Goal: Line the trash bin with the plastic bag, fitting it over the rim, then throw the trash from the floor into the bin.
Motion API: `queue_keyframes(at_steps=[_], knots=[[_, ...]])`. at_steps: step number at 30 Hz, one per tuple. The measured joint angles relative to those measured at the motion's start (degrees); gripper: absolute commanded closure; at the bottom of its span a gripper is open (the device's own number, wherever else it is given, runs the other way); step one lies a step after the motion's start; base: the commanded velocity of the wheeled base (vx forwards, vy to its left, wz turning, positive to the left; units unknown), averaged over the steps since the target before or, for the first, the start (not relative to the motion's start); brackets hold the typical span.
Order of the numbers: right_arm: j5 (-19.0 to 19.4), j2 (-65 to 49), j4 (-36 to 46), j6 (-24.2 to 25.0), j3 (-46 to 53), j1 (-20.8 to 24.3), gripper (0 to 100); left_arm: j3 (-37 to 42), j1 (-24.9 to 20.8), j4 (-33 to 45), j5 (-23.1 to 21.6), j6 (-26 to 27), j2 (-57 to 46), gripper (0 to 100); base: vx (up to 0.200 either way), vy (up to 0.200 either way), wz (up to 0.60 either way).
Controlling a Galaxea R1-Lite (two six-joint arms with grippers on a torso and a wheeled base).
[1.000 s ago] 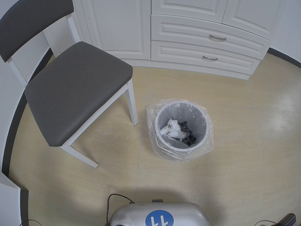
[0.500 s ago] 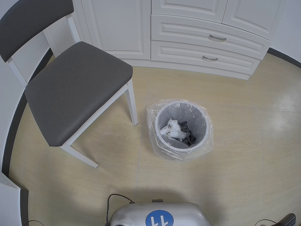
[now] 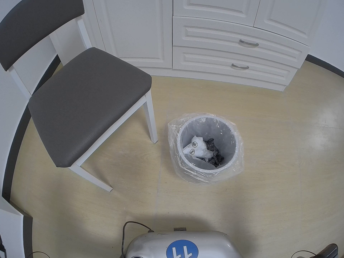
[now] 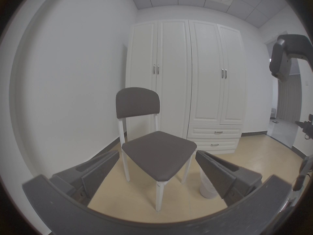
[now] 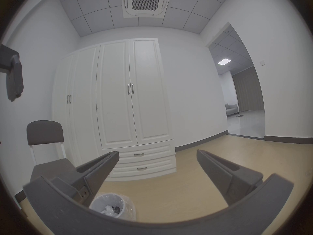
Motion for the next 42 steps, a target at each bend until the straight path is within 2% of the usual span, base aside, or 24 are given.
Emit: queue_keyframes(at_steps=[5,14,19,24,32,36,39,42], knots=[[-0.2,0.0,-0.1,-0.1,2.1,0.0,0,3.0,0.0,0.5,-0.7,0.4,0.0,0,0.0,0.0,0.0],[-0.6,0.0,-0.1,0.0,3.9,0.0,0,14.5,0.0,-2.6,-0.8,2.6,0.0,0,0.0,0.0,0.0],[-2.0,0.0,1.1,0.4,4.0,0.0,0,16.2,0.0,1.8,-1.9,2.9,0.0,0,0.0,0.0,0.0],[-5.1,0.0,6.3,0.5,4.0,0.0,0,16.5,0.1,3.2,-2.9,3.2,0.0,0,0.0,0.0,0.0],[-6.3,0.1,17.6,0.5,4.0,0.0,0,16.5,0.0,2.9,-3.1,3.2,0.0,0,0.0,0.0,0.0],[-6.2,0.1,23.6,0.5,4.0,-0.1,0,16.5,0.0,2.7,-3.1,3.1,0.0,0,0.0,0.0,0.0],[-5.6,0.1,24.9,0.3,4.0,-0.1,0,16.5,0.1,2.5,-3.0,3.1,0.0,0,0.0,0.0,0.0],[-3.1,0.1,24.9,-0.2,4.0,-0.1,0,16.5,0.1,2.4,-3.0,3.1,0.0,0,0.0,0.0,0.0]])
